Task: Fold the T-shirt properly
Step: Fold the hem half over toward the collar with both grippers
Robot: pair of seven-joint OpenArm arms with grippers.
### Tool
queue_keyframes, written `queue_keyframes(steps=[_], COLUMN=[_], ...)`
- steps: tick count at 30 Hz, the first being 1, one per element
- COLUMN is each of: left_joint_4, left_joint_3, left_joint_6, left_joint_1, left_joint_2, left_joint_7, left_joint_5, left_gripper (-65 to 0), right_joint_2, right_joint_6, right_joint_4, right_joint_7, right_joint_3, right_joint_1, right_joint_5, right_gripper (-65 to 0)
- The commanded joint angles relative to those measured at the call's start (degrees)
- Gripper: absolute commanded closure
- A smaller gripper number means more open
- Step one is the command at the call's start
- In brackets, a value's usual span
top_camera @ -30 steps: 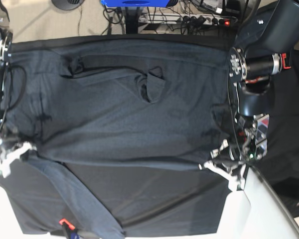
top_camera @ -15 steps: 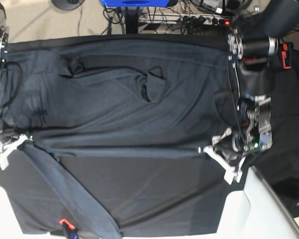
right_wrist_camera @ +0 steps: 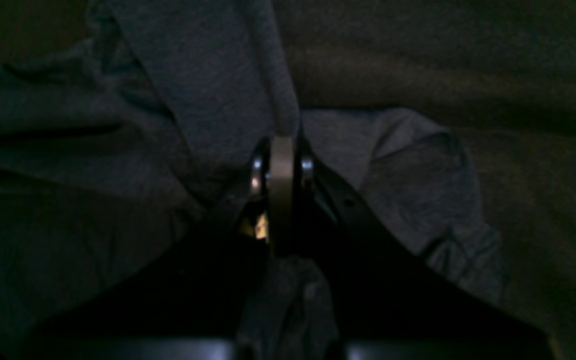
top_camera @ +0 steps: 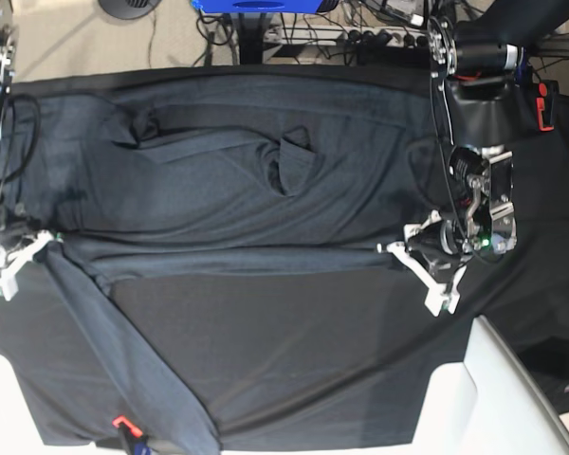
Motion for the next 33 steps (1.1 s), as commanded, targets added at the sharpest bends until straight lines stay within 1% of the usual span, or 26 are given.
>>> queue_keyframes(steps=[1, 5, 7, 11, 17, 21, 23, 26, 33], left_joint_4=[2.2, 6.4, 8.2, 11.2, 15.3, 18.9, 20.5, 22.4, 22.5], left_joint_3=[-0.3, -0.3, -0.3, 0.0, -0.3, -0.3, -0.3, -0.3, -0.3], left_joint_6=[-0.2, -0.2, -0.2, -0.2, -0.2, -0.2, -0.2, -0.2, -0.2], left_joint_1=[-0.7, 1.3, 2.2, 5.1, 8.8, 10.9, 11.8, 13.0, 15.3], left_joint_2=[-0.8, -1.0, -1.0, -0.8, -0.9, -0.9, -0.9, -0.9, -1.0], left_joint_7=[-0.9, 1.4, 2.1, 2.2, 2.2, 5.4, 5.8, 5.9, 5.9], left_joint_5=[-0.4, -0.4, -0.4, -0.5, -0.5, -0.5, -0.5, -0.5, -0.5], left_gripper=[0.0, 0.0, 0.0, 0.0, 0.0, 0.0, 0.0, 0.0, 0.0], right_joint_2=[1.2, 0.8, 0.1, -0.1, -0.1, -0.2, -0.3, -2.5, -3.0], right_joint_6=[0.2, 0.2, 0.2, 0.2, 0.2, 0.2, 0.2, 0.2, 0.2], right_joint_4=[1.8, 5.9, 8.2, 9.9, 13.6, 15.8, 16.2, 16.5, 17.1], right_joint_7=[0.0, -1.4, -2.7, -5.3, -5.3, -6.3, -7.2, -7.7, -8.5], right_joint_3=[0.5, 4.9, 6.1, 6.2, 6.2, 6.3, 6.8, 10.5, 11.7], right_joint_1=[0.7, -2.0, -2.9, -3.5, -6.9, -9.5, -10.1, -11.6, -13.8], right_joint_5=[0.6, 0.6, 0.3, 0.3, 0.6, 0.6, 0.6, 0.3, 0.3], right_gripper=[0.0, 0.0, 0.0, 0.0, 0.0, 0.0, 0.0, 0.0, 0.0])
